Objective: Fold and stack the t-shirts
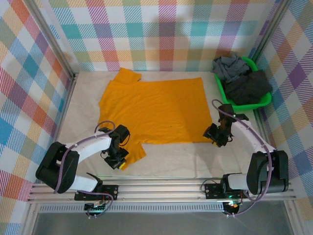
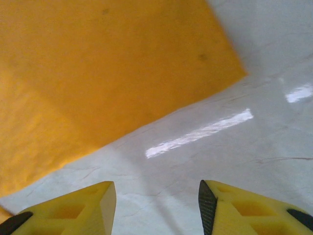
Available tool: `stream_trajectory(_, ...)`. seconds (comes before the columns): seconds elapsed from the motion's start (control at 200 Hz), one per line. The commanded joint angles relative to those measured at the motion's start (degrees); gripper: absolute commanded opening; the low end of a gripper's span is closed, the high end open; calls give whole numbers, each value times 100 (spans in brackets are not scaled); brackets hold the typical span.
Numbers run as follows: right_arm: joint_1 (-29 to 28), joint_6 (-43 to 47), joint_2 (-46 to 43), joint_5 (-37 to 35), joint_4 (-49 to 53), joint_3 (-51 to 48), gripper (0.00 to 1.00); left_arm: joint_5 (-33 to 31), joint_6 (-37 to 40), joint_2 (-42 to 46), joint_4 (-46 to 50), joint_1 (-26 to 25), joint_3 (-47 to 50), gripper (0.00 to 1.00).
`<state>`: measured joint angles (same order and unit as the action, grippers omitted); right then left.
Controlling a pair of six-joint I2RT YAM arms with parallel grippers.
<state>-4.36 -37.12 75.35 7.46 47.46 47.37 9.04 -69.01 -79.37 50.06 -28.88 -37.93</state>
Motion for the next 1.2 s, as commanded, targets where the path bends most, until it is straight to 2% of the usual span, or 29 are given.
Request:
stream_trajectory(0.0,317,-306,-49,-249,-103,-205,47,-403,95,280,361,-82,-55,0)
stream_trajectory(0.185,675,-454,458,-124,-578,-203,41,-142,109,954,910,-82,188,0)
stream_trajectory(0.51,717,-242,1358,-174,-1129,-39,29,-2,-31,1499,995,-82,585,0)
stream_trajectory(0.62,728,-112,1498,-85,-1058,79,17,18,-38,1625,1080,-82,636,0)
stream_trajectory(0.76,727,-176,1154,-20,-796,-144,13,27,-127,1850,1137,-82,662,0)
stream_trajectory(0.91,723,-209,527,-109,-481,-407,0,32,-209,2018,1135,-81,635,0)
stream_trajectory(1.11,607,-276,-124,-212,298,-334,0,-213,-121,2392,1350,-116,138,0)
stream_trajectory(1.195,512,-330,-279,-147,356,-294,0,-531,-23,2487,1323,-117,-278,0)
